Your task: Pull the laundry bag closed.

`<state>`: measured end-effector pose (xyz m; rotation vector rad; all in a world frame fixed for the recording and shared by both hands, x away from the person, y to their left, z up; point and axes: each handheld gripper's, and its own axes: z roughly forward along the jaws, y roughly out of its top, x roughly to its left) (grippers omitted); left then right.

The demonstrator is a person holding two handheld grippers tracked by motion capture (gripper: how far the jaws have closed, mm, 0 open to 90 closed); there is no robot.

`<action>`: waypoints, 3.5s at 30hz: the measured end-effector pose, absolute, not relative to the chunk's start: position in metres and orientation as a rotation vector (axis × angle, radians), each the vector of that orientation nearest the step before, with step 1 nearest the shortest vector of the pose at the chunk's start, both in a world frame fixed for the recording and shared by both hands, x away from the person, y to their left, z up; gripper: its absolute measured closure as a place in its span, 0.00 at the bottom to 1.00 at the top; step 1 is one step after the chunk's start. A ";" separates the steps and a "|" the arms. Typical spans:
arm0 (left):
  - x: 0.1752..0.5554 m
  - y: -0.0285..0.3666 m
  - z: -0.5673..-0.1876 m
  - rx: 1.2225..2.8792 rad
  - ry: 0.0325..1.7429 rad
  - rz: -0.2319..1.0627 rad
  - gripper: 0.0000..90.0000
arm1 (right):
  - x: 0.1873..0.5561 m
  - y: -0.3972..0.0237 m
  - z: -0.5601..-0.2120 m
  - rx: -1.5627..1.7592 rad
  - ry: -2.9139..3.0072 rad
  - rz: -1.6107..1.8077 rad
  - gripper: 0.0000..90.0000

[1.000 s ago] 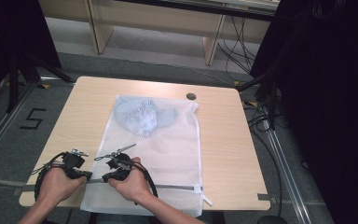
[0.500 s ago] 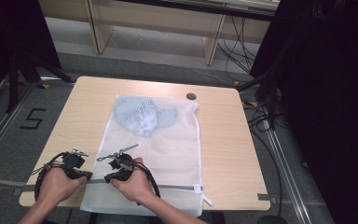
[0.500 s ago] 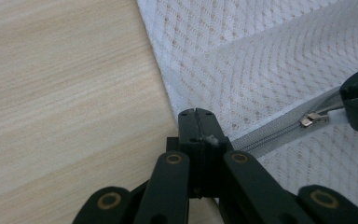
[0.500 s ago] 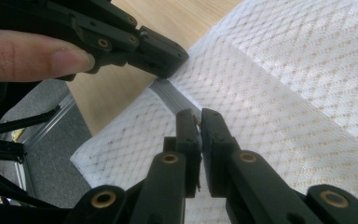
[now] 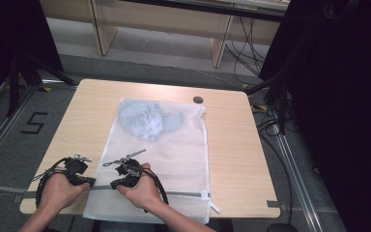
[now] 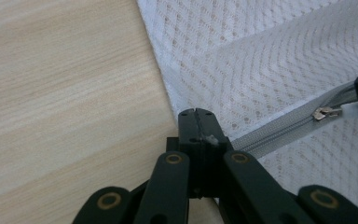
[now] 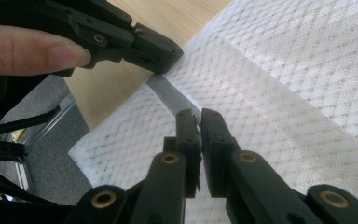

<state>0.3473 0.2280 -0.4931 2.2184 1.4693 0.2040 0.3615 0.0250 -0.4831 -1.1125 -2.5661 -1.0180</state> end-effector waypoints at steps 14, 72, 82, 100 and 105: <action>0.347 0.228 -0.493 2.226 1.471 0.207 1.00 | 0.361 0.018 -0.480 -1.113 -2.567 -1.007 0.97; 0.348 0.228 -0.492 2.243 1.466 0.189 1.00 | 0.359 -0.008 -0.475 -1.131 -2.569 -0.961 0.97; 0.348 0.228 -0.492 2.243 1.466 0.189 1.00 | 0.359 -0.012 -0.475 -1.141 -2.578 -0.962 0.97; 0.348 0.229 -0.492 2.249 1.463 0.189 1.00 | 0.360 -0.020 -0.471 -1.151 -2.575 -0.959 0.97; 0.349 0.228 -0.491 2.252 1.462 0.189 1.00 | 0.360 -0.023 -0.470 -1.146 -2.576 -0.968 0.97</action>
